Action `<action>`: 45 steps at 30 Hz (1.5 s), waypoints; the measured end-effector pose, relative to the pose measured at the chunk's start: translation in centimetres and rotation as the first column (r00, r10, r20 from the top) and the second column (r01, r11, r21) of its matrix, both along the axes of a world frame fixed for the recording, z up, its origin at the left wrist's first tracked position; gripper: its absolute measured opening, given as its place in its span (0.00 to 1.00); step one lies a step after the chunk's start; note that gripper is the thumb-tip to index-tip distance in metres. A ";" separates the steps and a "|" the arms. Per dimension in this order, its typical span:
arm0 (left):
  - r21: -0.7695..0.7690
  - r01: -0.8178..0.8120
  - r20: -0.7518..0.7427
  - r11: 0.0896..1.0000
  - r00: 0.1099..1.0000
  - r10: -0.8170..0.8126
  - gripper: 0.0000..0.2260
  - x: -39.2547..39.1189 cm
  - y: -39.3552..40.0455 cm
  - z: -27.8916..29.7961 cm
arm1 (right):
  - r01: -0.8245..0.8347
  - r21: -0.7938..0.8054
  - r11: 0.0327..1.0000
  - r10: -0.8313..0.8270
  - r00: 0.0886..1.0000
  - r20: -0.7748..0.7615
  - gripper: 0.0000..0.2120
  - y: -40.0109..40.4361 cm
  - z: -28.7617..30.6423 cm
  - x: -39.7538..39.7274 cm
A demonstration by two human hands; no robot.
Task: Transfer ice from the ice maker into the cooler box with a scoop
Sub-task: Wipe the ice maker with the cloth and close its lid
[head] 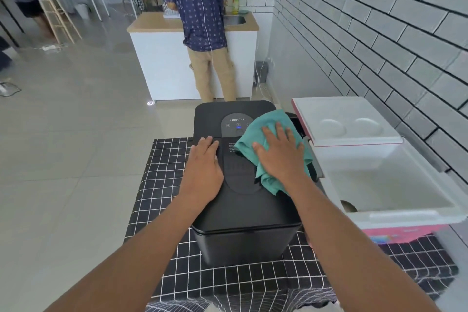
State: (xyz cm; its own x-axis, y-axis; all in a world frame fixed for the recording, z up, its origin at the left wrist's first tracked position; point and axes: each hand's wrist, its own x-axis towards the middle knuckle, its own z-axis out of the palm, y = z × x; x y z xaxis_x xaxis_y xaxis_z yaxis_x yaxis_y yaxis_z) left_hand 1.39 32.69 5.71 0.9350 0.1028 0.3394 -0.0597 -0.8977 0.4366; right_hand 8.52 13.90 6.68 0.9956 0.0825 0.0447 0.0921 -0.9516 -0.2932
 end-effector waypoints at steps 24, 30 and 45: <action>-0.271 -0.162 -0.086 0.949 0.986 0.144 0.18 -0.7 -0.6 2.7 | -0.182 0.818 0.546 0.085 0.983 0.162 0.21 -1.2 1.0 -12.0; 0.119 0.085 0.002 0.989 0.996 -0.086 0.25 -4.5 -8.9 1.4 | -0.041 0.710 0.703 -0.182 0.955 0.236 0.18 -3.7 1.2 -9.9; 0.201 -0.016 -0.312 0.979 0.947 0.080 0.30 3.5 1.1 1.1 | -0.037 0.117 0.992 0.026 0.996 0.088 0.26 -2.4 -1.0 -5.1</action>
State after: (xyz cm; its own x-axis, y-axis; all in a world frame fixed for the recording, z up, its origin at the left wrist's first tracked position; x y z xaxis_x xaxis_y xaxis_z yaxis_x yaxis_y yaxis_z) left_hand 4.92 33.81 6.82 0.9927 0.1125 0.0439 0.0986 -0.9649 0.2433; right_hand 3.47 11.48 5.65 0.9846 0.1029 0.1412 0.1511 -0.9070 -0.3930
